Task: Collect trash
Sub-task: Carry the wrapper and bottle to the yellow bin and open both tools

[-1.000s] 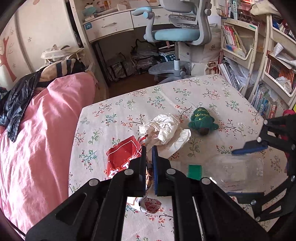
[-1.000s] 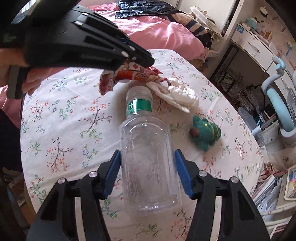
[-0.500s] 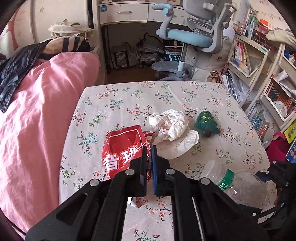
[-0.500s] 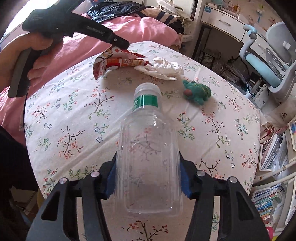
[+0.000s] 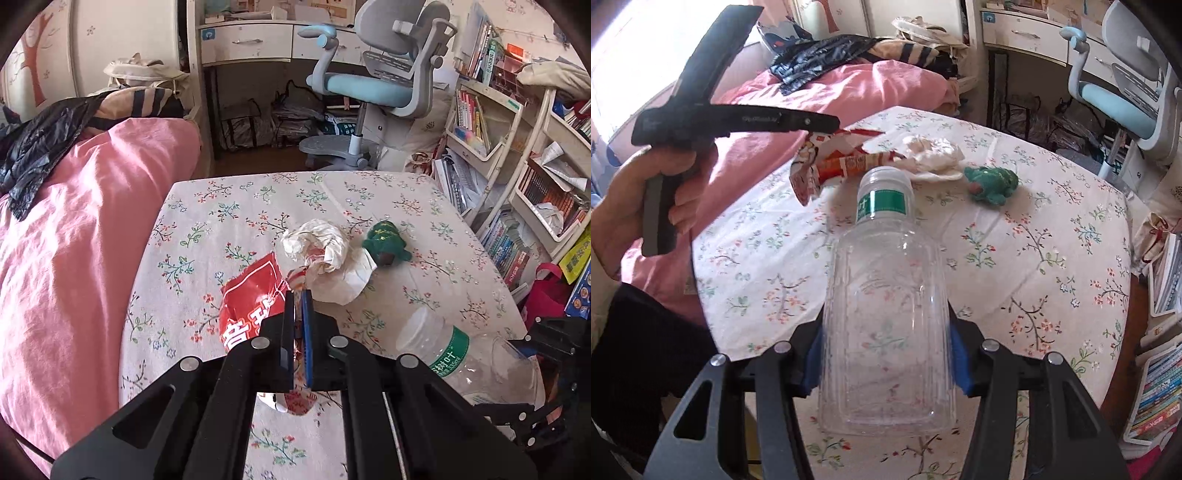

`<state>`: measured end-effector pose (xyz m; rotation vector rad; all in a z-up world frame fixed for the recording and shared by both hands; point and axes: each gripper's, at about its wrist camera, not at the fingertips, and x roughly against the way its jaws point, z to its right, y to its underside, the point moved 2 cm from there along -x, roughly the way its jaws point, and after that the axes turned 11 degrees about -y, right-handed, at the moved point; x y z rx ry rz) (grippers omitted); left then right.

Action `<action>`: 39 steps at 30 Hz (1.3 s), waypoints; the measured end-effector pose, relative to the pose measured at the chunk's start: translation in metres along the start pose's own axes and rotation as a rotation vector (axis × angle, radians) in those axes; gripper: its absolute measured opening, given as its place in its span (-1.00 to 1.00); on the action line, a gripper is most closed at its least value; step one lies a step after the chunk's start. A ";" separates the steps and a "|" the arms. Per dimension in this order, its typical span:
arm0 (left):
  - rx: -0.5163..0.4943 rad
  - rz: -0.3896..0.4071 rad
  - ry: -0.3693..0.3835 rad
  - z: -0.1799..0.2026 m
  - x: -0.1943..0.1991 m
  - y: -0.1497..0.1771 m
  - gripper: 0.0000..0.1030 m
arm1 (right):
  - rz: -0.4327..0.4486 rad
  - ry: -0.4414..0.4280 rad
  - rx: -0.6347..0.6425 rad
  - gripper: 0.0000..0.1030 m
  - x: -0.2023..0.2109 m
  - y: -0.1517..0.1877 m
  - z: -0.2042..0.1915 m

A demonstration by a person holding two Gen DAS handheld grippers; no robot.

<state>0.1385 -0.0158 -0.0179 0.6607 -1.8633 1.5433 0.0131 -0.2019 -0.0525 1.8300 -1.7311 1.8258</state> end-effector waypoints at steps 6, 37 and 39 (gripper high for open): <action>-0.002 0.016 -0.018 0.010 0.056 0.052 -0.92 | -0.017 -0.114 0.039 0.04 0.009 0.035 -0.056; 0.084 -0.169 0.079 0.022 0.194 0.239 -0.92 | -0.381 -0.079 0.180 0.19 -0.058 0.150 -0.136; 0.079 -0.190 0.097 0.025 0.199 0.244 -0.92 | -0.365 -0.054 0.175 0.23 -0.051 0.149 -0.133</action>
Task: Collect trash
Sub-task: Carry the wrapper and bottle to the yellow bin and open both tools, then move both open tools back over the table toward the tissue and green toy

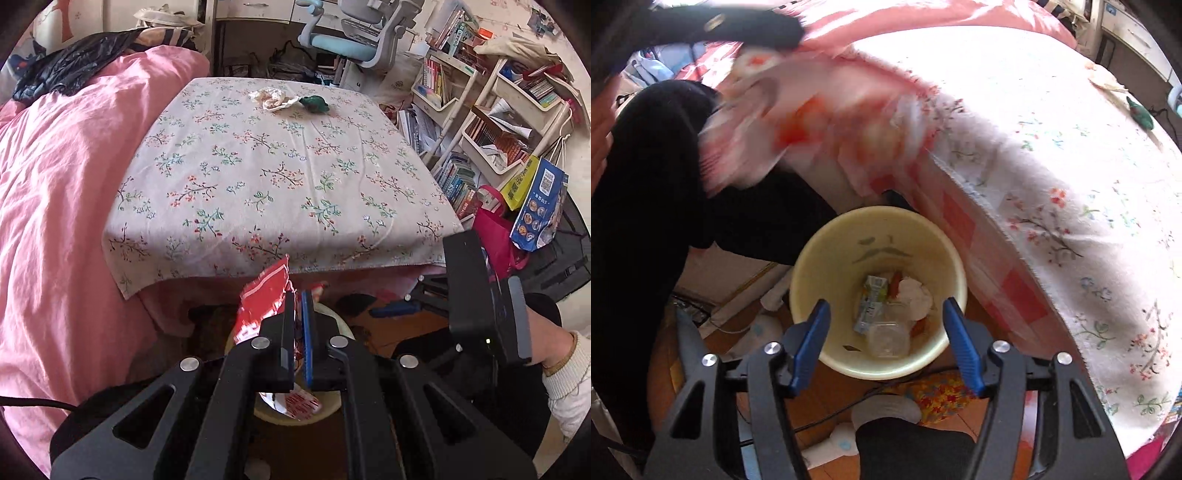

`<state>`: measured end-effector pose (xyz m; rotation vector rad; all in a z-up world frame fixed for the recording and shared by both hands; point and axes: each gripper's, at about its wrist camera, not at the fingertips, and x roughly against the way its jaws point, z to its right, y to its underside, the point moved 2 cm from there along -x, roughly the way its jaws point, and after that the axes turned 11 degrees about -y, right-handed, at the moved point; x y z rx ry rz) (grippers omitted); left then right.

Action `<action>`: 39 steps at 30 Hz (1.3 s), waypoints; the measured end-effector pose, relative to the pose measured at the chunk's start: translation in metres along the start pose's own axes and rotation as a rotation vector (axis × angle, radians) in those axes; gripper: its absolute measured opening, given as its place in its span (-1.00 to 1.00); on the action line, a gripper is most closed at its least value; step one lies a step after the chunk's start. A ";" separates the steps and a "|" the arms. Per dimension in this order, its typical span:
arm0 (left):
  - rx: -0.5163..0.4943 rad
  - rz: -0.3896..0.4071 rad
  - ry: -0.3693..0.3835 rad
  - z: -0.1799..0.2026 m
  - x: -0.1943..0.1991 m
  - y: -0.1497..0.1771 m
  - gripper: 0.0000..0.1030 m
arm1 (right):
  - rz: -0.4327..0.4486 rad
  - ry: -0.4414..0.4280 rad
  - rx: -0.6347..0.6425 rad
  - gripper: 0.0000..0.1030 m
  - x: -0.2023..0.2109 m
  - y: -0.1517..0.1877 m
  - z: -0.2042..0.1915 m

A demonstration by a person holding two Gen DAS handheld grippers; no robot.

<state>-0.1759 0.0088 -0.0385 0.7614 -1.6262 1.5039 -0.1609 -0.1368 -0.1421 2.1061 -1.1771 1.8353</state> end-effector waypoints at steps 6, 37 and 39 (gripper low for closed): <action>-0.066 -0.065 -0.006 0.014 -0.008 0.014 -0.87 | 0.060 0.047 -0.058 0.25 0.015 0.004 0.010; -0.028 0.271 -0.158 0.038 -0.136 -0.247 0.22 | 0.299 0.270 -0.121 0.38 0.084 -0.058 0.124; -0.027 0.267 -0.159 0.040 -0.157 -0.264 0.24 | 0.299 0.266 -0.133 0.39 0.083 -0.061 0.135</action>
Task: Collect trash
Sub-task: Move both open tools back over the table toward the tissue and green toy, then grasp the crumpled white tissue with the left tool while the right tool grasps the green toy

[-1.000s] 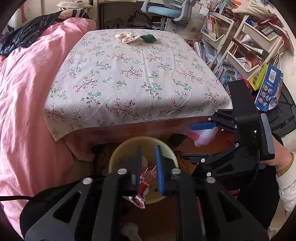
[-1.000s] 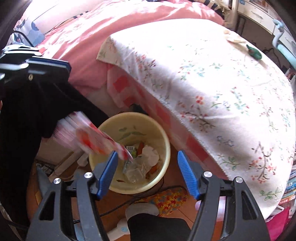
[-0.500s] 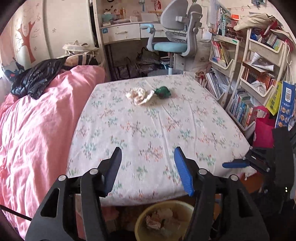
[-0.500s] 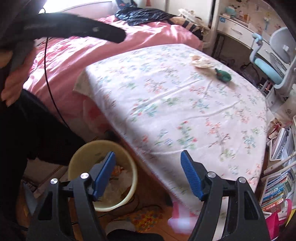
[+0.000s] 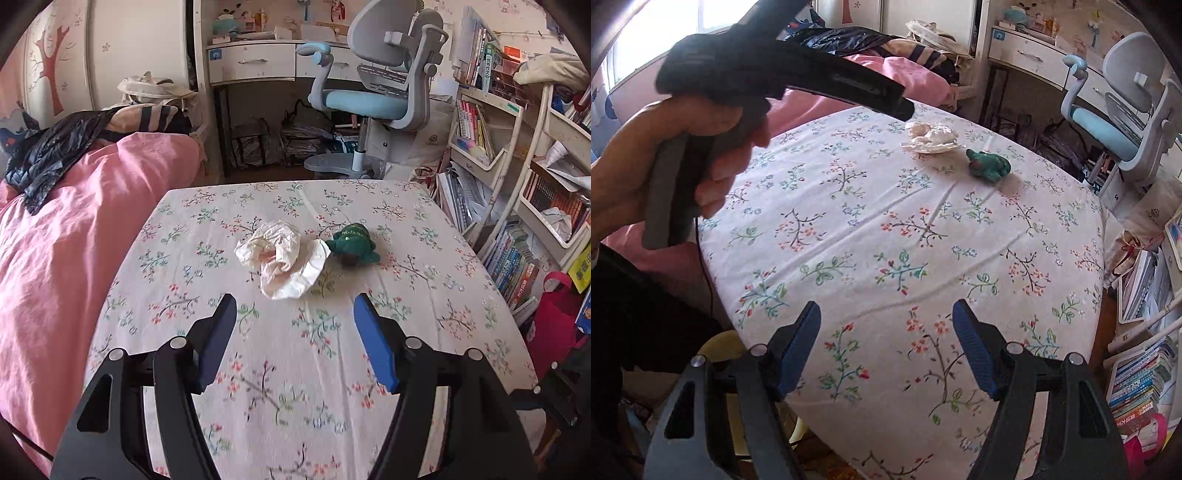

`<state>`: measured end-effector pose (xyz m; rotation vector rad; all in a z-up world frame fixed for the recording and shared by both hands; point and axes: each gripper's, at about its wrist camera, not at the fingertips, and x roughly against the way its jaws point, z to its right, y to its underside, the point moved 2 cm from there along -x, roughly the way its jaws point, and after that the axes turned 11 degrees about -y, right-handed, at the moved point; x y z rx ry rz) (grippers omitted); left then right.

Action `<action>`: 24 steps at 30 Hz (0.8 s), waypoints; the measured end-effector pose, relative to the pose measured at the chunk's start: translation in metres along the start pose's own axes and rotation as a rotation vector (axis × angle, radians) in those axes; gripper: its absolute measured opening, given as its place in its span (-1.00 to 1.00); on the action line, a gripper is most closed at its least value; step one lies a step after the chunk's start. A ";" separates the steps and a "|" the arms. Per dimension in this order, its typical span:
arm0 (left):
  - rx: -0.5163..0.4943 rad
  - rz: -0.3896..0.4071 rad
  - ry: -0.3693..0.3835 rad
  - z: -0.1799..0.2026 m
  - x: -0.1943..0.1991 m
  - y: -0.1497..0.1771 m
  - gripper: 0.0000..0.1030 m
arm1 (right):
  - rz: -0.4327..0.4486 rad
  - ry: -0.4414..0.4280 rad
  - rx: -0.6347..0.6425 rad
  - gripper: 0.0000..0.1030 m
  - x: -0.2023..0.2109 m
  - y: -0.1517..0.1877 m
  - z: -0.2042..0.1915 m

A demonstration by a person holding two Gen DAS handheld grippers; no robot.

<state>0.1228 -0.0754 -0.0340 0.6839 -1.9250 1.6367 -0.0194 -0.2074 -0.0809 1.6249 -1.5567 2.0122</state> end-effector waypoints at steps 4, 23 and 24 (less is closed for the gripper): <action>0.016 -0.031 -0.008 0.009 -0.045 -0.017 0.26 | 0.001 0.000 -0.033 0.39 -0.009 -0.006 0.021; 0.040 -0.055 0.167 0.007 -0.124 -0.041 -0.65 | 0.028 0.022 -0.074 0.39 -0.036 -0.044 0.061; 0.036 -0.050 0.181 0.010 -0.124 -0.045 -0.65 | 0.029 0.023 -0.075 0.39 -0.037 -0.045 0.062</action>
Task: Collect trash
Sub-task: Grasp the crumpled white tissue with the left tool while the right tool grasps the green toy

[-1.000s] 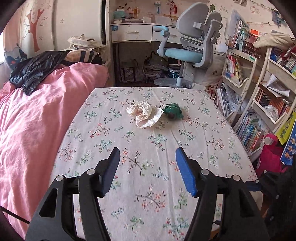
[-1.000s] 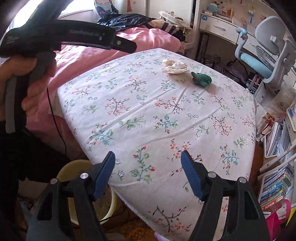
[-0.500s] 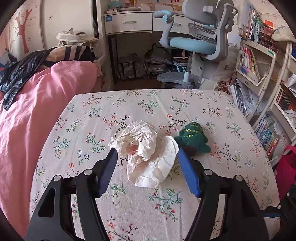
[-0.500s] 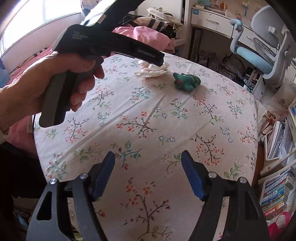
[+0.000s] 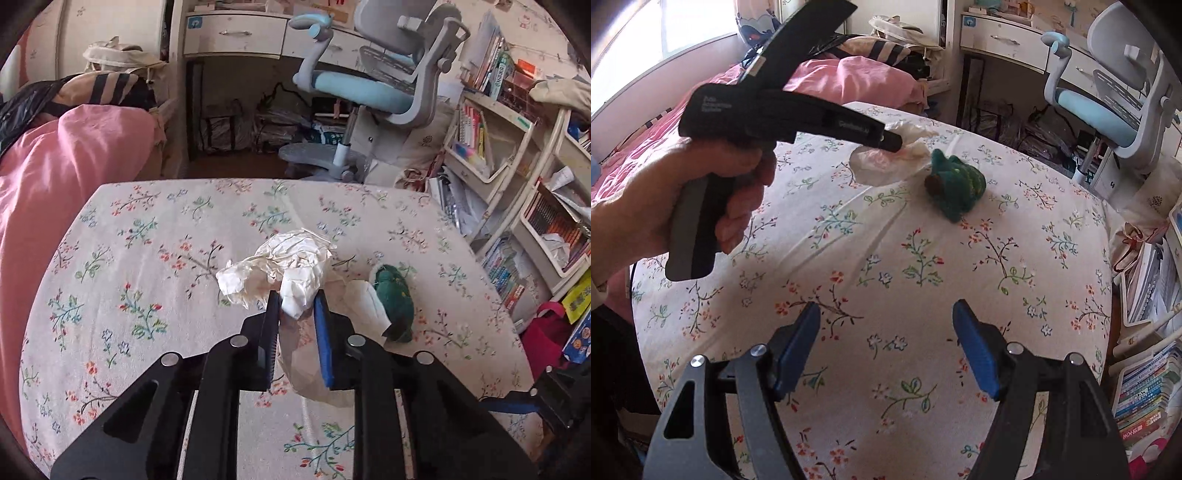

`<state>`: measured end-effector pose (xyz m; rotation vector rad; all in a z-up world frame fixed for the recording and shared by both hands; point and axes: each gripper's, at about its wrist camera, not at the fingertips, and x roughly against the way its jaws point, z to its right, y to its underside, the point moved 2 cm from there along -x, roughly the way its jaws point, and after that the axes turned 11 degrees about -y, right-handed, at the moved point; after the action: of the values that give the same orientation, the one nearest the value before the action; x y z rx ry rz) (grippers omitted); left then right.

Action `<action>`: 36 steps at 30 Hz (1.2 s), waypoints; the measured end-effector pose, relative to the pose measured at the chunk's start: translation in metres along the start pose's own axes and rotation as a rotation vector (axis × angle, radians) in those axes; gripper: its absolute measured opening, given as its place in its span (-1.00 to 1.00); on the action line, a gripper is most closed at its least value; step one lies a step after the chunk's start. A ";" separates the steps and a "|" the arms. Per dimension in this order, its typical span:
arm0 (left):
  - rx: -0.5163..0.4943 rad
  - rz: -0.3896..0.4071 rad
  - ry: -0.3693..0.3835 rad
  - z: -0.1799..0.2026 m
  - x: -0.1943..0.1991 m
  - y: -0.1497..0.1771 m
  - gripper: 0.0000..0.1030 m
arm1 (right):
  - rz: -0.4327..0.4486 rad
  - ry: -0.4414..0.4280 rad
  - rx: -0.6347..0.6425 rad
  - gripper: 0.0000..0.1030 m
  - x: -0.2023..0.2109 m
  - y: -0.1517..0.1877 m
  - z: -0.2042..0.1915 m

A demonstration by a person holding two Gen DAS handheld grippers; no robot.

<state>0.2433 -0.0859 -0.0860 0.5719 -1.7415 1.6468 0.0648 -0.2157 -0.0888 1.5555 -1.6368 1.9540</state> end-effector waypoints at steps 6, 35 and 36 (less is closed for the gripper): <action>-0.052 -0.030 0.125 0.027 -0.012 -0.006 -0.65 | -0.004 0.019 0.001 0.39 -0.005 -0.002 0.003; -0.159 -0.079 0.186 0.051 0.018 0.005 -0.65 | 0.009 0.124 -0.042 -0.04 -0.030 -0.052 0.088; -0.159 -0.081 0.187 0.051 0.018 0.005 -0.65 | 0.001 0.118 -0.044 -0.12 -0.031 -0.051 0.088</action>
<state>0.2190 -0.1336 -0.0759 0.3961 -1.6712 1.4423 0.1655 -0.2514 -0.0924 1.3950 -1.6226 1.9565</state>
